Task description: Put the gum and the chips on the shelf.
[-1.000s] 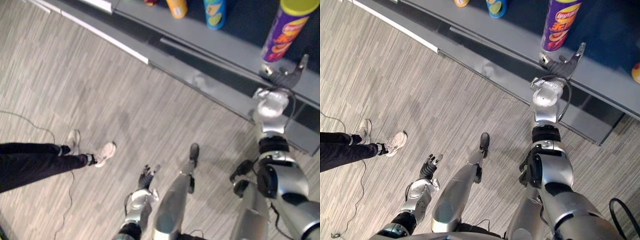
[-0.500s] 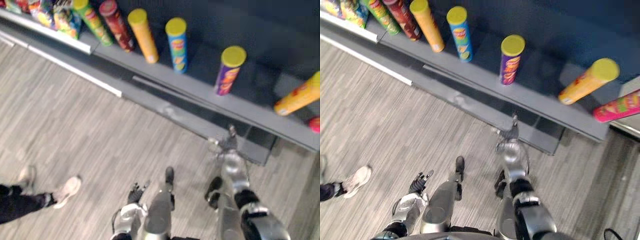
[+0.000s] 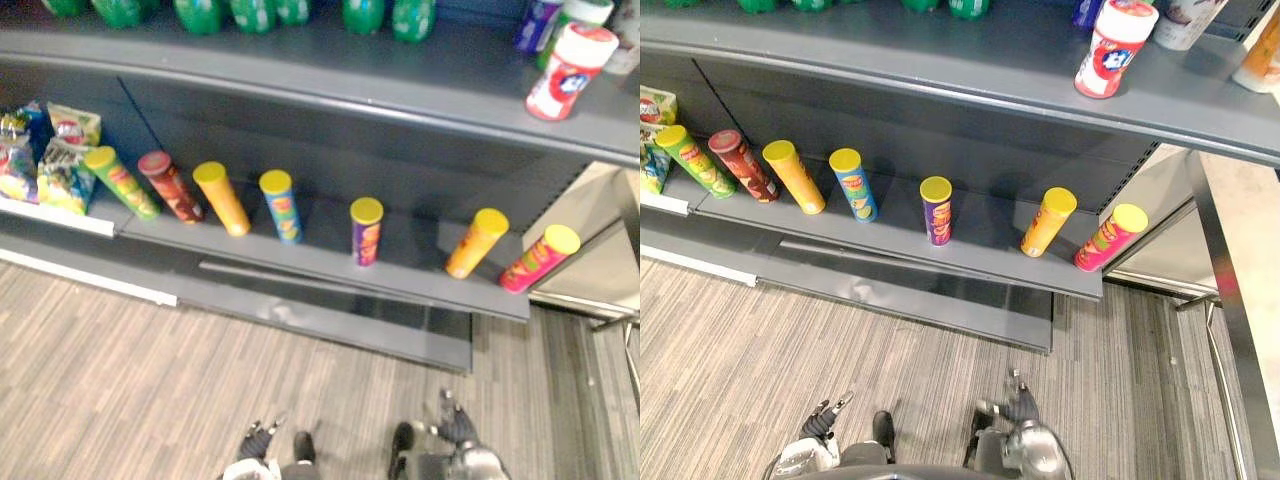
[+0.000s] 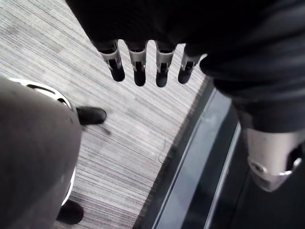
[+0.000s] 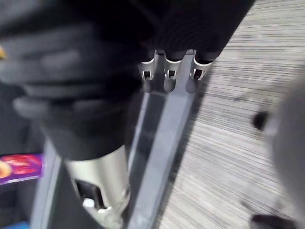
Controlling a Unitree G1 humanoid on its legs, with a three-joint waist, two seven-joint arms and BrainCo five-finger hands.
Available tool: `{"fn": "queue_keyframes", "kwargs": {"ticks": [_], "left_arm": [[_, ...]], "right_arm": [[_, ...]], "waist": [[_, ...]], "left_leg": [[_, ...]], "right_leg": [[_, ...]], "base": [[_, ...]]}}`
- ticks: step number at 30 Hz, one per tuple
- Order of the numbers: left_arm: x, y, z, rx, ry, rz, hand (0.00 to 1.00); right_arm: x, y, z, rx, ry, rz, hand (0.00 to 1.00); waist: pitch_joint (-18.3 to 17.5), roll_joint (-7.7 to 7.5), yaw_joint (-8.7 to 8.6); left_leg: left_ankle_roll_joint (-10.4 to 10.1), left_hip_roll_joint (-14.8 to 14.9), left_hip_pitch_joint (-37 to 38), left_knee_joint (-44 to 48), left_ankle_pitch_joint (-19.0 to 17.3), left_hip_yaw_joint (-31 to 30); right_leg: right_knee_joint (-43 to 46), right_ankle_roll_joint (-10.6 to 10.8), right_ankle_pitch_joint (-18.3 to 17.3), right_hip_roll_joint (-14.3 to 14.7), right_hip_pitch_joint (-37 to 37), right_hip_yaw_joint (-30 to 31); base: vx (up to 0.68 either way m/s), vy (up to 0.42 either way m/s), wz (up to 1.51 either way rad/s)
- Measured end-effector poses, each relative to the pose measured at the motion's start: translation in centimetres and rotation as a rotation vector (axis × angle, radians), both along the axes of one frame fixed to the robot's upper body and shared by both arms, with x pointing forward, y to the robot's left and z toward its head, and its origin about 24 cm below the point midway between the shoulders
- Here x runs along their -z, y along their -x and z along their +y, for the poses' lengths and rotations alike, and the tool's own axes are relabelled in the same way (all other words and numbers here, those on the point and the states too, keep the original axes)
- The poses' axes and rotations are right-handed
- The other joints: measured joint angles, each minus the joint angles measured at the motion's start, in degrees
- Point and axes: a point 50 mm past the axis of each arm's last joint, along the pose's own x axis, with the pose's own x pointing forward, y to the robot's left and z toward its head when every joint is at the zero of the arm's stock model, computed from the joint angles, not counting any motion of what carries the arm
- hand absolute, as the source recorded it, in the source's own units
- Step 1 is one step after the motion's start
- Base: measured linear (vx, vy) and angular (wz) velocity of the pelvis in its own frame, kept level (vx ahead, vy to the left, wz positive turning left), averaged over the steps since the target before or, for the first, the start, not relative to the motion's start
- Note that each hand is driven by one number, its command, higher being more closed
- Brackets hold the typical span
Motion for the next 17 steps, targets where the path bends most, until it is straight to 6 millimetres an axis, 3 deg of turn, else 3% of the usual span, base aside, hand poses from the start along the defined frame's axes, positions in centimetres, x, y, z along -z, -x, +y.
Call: {"fn": "queue_keyframes", "kwargs": {"ticks": [1,7,9,14,17], "left_arm": [[0.1,0.2,0.0,0.0,0.003,0.004,0.0],[0.4,1.4,0.0,-0.046,0.02,0.033,0.0],[0.6,1.8,-0.1,-0.084,0.033,0.046,0.0],[0.9,2.5,-0.2,-0.108,0.047,0.073,0.0],[1.0,2.8,-0.2,-0.117,0.053,0.083,0.0]], "right_arm": [[0.9,1.1,-0.6,0.06,-0.014,0.06,0.0],[2.3,2.8,-2.5,0.279,-0.056,0.156,0.0],[2.8,4.3,-3.8,0.387,-0.06,0.211,0.0],[4.1,9.0,-4.1,0.6,-0.116,0.382,0.0],[4.3,10.1,-4.2,0.676,-0.137,0.412,0.0]], "waist": [[-0.44,-0.08,-0.33],[-2.5,0.21,-0.48],[-2.7,0.64,-0.63],[-3.31,1.58,-0.97],[-3.49,1.77,-1.62]], "left_leg": [[-0.07,-0.08,0.46,0.0,-0.22,-0.05],[0.06,-0.3,1.34,-0.03,-0.7,0.08],[0.29,-0.45,2.09,-0.23,-1.07,0.15],[0.13,-0.44,2.82,-0.35,-1.71,0.76],[-0.08,-0.25,3.33,-0.34,-2.02,1.64]], "right_leg": [[-0.58,0.15,0.11,0.0,0.74,-0.04],[-4.52,0.46,1.86,0.38,3.33,-0.13],[-6.19,0.61,2.52,0.46,5.06,-0.16],[-7.39,0.82,2.76,0.65,6.08,0.08],[-7.85,0.81,2.93,0.95,6.22,0.82]], "base": [[0.04,0.021,0.04],[0.04,0.011,0.0],[0.0,0.0,0.0],[0.02,0.0,-0.05],[0.03,-0.004,-0.14]]}}
